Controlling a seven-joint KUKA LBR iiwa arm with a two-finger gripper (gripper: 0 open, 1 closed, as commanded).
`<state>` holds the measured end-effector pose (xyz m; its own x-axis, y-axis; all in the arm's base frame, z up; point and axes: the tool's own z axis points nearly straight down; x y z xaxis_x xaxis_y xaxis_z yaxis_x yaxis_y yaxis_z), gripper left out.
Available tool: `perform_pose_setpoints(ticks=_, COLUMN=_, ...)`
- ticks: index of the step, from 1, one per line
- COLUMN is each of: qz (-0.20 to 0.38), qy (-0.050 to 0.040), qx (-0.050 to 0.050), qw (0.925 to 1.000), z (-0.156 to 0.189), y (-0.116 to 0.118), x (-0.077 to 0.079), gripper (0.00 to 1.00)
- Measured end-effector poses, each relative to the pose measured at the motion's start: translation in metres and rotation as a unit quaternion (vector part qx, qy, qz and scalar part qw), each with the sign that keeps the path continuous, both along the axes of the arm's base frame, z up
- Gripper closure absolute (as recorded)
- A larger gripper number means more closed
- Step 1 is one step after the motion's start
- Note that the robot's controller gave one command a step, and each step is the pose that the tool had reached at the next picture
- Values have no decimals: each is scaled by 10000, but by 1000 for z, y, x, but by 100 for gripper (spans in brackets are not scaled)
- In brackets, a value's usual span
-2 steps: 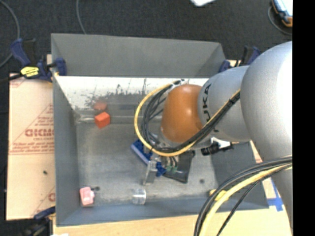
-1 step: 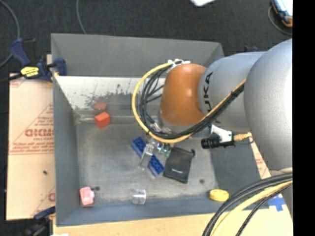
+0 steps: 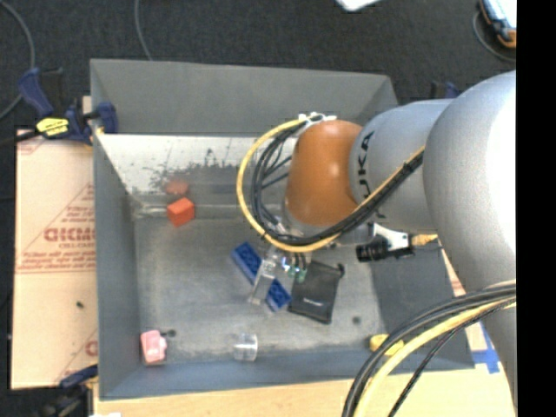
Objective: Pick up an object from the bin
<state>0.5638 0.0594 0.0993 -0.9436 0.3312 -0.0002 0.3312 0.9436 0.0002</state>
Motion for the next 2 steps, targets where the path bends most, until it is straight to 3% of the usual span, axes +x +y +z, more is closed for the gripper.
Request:
perform_pose_setpoints(ticks=1, qz=-1200, qy=-30, qx=15, qw=9928, z=-30, y=9, x=-4, gripper=0)
perform_pose_setpoints(ticks=2, qz=-351, qy=-17, qx=1, qw=9994, z=-29, y=5, x=12, gripper=100)
